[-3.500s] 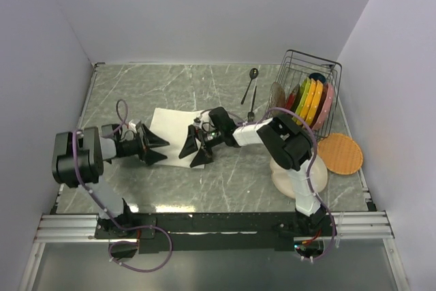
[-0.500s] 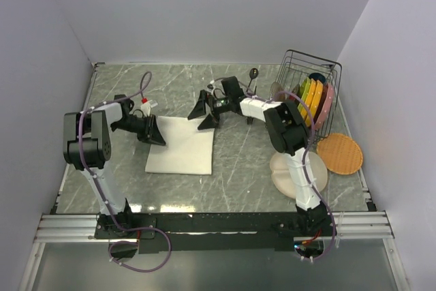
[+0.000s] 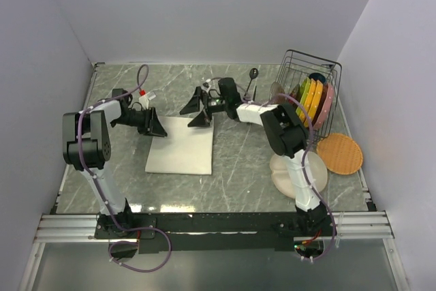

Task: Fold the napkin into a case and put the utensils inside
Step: Smooth out the lower triangle-folded napkin at the center of the board.

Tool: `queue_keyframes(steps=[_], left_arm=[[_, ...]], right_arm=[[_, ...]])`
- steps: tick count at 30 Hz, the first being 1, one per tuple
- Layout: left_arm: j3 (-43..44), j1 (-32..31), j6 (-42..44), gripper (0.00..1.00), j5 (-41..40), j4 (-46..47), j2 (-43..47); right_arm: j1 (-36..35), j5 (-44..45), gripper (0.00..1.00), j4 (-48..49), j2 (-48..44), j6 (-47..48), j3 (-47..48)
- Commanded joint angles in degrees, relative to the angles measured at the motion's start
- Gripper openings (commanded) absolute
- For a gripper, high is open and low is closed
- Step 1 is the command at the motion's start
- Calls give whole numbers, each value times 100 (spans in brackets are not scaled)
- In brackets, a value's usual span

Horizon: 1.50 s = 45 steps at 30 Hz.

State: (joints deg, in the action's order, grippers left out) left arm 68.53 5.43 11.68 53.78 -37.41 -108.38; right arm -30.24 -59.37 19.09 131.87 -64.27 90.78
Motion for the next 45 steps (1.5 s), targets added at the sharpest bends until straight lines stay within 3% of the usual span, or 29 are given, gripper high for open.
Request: queue_keyframes(steps=[1,9,17,20,24,28,31,39,45], left_arm=[[222,2,-271,36,-34,233,-332],[240,195,-378,29,-472,103,-781],[196,283,-114,22,-536,-214,-905],[152,257,53,25,-132,-232,-720],[99,151,264,32,27,-109,-273],[125,134,413,36,106,-100,-70],[204,134,537,39,80,-144,10],[362,134,476,52,-131,-92,194],[459,125,361,57,-157,-56,264]], right_arm=[[-79,-13,100,693,479,-464,106],[193,-144,100,-177,699,484,-105],[247,-434,100,-521,436,723,316],[282,-487,96,-914,67,968,685],[501,-137,82,-2609,-345,2581,1178],[756,697,67,-4627,-373,3893,1564],[827,1392,65,-5247,-241,4589,1723],[818,1938,63,-5591,224,5231,2013],[809,1728,64,-5513,532,5188,2031]])
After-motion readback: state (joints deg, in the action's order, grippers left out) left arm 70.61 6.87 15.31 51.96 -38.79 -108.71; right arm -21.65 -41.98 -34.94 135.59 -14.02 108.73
